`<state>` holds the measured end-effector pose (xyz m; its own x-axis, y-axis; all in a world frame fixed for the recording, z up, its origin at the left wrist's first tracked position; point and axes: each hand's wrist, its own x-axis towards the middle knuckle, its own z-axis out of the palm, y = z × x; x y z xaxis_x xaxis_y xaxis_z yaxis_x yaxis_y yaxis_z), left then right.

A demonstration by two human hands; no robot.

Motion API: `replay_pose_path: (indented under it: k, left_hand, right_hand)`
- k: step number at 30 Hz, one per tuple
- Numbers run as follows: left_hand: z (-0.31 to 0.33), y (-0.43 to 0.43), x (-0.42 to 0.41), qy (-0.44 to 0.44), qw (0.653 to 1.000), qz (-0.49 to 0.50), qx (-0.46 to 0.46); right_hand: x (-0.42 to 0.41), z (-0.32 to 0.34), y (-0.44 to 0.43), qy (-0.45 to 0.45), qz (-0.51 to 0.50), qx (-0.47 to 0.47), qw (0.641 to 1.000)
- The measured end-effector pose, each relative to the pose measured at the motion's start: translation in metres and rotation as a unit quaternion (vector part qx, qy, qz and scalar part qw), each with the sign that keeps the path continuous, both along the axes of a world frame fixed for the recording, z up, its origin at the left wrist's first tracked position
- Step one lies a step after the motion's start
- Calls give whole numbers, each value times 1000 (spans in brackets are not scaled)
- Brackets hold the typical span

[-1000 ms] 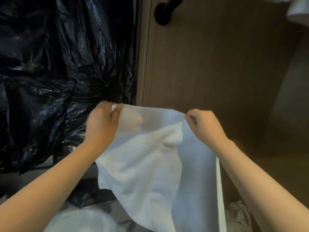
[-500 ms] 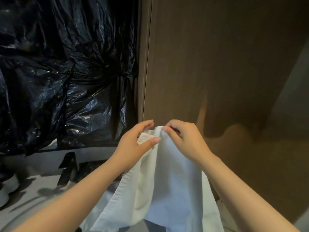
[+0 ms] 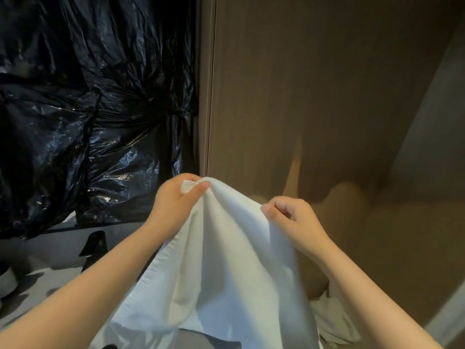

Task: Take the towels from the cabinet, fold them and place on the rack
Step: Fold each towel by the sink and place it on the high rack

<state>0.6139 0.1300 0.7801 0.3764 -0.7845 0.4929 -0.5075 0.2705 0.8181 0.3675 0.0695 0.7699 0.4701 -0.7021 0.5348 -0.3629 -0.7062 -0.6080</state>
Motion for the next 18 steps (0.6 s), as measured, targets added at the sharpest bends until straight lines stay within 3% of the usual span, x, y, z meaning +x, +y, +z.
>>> replay_pose_path:
  k: [7, 12, 15, 18]
  left_hand:
    - [7, -14, 25, 54, 993, 100, 7]
    - [7, -17, 26, -13, 992, 126, 23]
    - [5, -14, 27, -83, 984, 151, 44]
    - [5, -4, 22, -125, 983, 137, -1]
  right_hand:
    - [-35, -8, -7, 113, -124, -21, 986]
    - [-25, 27, -3, 42, -188, -122, 974]
    - [-12, 46, 0, 60, -207, -134, 967]
    - [-3, 51, 2, 85, -209, -135, 965]
